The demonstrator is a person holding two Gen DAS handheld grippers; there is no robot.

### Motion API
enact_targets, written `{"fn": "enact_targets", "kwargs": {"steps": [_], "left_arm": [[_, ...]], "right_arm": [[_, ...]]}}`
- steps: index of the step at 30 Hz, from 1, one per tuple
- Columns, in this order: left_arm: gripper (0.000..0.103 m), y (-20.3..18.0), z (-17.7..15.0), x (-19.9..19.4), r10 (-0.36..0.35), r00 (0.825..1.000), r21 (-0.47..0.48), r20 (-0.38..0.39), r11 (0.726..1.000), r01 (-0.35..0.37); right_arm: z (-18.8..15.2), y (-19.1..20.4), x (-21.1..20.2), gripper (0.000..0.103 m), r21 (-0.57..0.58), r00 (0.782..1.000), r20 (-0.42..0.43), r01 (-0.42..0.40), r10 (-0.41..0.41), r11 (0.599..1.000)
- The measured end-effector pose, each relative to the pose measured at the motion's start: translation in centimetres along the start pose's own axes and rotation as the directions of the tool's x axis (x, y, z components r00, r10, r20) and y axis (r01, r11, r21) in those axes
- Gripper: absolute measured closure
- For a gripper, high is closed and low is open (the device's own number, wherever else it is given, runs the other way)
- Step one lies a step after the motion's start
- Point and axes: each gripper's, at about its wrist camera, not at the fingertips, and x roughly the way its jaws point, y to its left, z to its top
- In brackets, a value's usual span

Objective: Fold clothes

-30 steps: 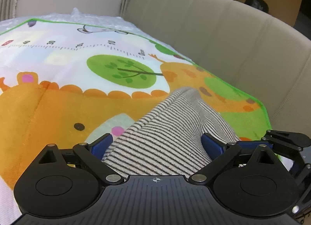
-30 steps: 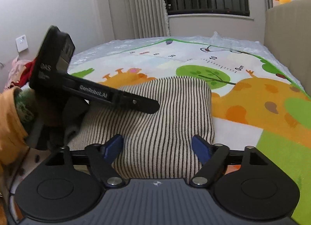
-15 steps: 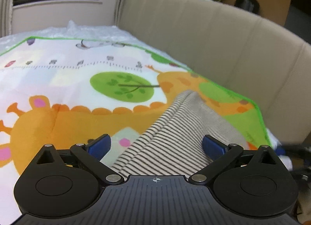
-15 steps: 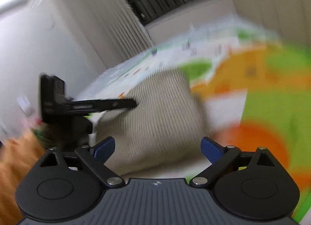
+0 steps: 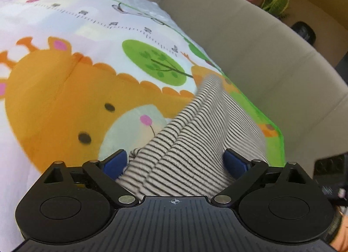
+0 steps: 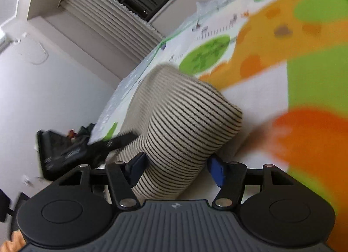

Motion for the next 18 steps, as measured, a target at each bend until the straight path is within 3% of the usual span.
{"fn": "enact_targets", "kwargs": {"steps": [4,9,11,15,18], "left_arm": [[0.006,-1.1,-1.5,-0.4,-0.064,0.998,-0.015,-0.022,0.998,0.063],[0.006,-3.9,-3.6,-1.0,-0.103,0.992,0.073,-0.077,0.991,0.108],[0.006,-4.7,-3.4,-2.2,-0.079,0.996,0.114,-0.052,0.990,0.085],[0.005,-4.7,-1.1,-5.1,-0.028,0.992,0.111,0.122,0.994,0.015],[0.006,-4.3,0.2,-4.5,-0.015,0.990,0.089,0.141,0.996,0.003]], "right_arm": [[2.2,-0.3,0.5,0.040,-0.048,0.999,0.016,0.047,-0.046,0.998],[2.9,-0.2,1.1,0.035,-0.170,0.993,0.040,0.116,-0.111,0.979],[2.8,-0.2,1.1,0.032,-0.185,0.991,0.040,0.131,-0.126,0.974],[2.1,0.1,1.2,0.029,-0.196,0.989,0.051,0.147,-0.140,0.969],[1.5,1.3,1.1,0.027,-0.245,0.980,0.086,0.194,-0.178,0.950]]}}
